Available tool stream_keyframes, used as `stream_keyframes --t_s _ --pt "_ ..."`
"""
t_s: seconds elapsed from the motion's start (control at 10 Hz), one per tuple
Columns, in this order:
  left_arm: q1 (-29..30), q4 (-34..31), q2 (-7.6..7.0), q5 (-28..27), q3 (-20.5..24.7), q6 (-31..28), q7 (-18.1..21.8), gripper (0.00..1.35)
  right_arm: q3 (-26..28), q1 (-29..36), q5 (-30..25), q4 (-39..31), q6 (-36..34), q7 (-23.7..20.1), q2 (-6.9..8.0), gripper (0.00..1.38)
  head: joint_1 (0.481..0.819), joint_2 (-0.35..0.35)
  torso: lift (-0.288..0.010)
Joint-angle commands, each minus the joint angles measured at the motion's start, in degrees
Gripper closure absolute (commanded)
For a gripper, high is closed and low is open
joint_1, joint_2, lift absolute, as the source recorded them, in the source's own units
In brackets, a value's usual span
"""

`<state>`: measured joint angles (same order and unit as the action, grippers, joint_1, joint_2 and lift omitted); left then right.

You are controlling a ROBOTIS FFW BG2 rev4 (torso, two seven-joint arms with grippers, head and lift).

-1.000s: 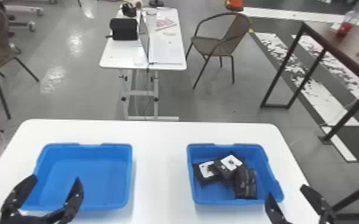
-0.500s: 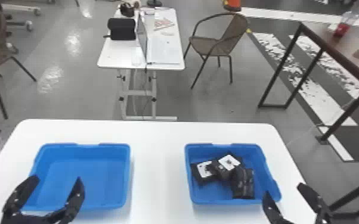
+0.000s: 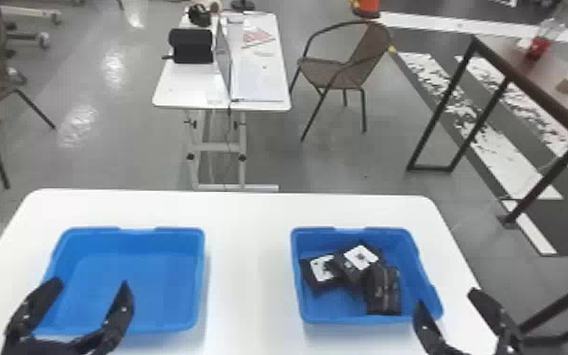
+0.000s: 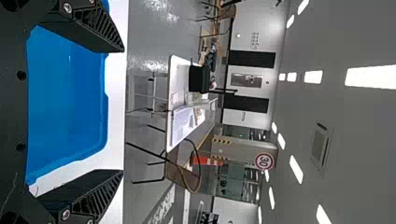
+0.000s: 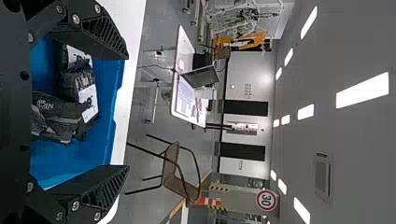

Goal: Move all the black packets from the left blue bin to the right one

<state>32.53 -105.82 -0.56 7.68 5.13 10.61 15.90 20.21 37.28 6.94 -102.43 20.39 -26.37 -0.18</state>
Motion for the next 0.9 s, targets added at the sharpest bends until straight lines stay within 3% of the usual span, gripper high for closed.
stream_keyframes --t_s 0.0,0.8 --pt "-0.01 0.0 -0.06 0.05 -0.03 -0.15 0.0 0.11 0.0 -0.02 0.09 0.04 0.0 0.0 0.23 0.2 0.695 -0.162 0.0" --pt "-0.1 0.09 -0.15 0.76 -0.03 -0.94 0.36 0.11 0.0 -0.28 0.62 0.48 -0.17 -0.27 0.23 0.2 0.695 -0.164 0.0"
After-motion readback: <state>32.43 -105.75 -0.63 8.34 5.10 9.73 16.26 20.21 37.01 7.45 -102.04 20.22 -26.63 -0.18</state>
